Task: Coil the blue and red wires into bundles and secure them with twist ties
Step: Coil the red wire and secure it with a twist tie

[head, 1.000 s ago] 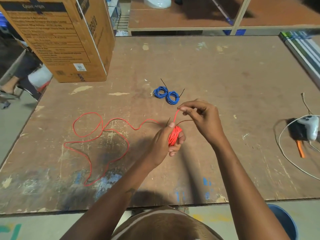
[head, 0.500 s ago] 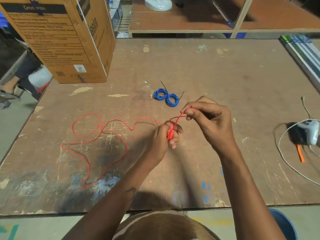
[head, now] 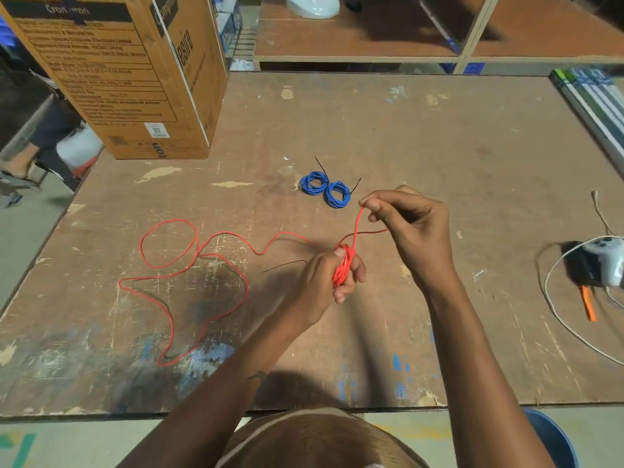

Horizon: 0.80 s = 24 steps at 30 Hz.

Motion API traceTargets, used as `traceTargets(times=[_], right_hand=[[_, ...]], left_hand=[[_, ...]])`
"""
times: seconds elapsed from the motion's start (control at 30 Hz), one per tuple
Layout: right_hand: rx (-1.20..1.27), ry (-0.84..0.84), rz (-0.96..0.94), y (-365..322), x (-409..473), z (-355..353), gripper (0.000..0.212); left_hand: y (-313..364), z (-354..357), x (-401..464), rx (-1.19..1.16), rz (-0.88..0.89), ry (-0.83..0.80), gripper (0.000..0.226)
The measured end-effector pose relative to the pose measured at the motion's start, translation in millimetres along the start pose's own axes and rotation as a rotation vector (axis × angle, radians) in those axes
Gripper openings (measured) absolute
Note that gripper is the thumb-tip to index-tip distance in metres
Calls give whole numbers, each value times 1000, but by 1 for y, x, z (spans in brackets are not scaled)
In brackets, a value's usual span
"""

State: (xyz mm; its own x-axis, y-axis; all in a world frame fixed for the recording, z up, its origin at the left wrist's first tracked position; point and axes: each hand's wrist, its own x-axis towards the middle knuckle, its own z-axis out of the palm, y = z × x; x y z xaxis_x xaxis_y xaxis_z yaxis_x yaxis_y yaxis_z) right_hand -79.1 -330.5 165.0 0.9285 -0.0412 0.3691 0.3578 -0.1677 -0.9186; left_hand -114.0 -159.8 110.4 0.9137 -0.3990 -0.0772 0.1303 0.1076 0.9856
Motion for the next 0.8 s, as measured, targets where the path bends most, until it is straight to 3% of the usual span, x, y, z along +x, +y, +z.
traceTargets(times=[0.3, 0.5, 0.7, 0.8], right_hand=[[43, -139, 217, 49, -14, 28, 10], [-8, -204, 227, 58, -44, 42, 26], [-215, -283, 254, 44, -66, 50, 29], [-266, -347, 260, 33, -69, 49, 25]], left_hand=[[29, -10, -7, -134, -34, -249, 42], [29, -13, 5, -352, 120, -100, 37], [37, -14, 25, -462, 212, 118, 40], [38, -25, 38, -307, 257, 278, 42]])
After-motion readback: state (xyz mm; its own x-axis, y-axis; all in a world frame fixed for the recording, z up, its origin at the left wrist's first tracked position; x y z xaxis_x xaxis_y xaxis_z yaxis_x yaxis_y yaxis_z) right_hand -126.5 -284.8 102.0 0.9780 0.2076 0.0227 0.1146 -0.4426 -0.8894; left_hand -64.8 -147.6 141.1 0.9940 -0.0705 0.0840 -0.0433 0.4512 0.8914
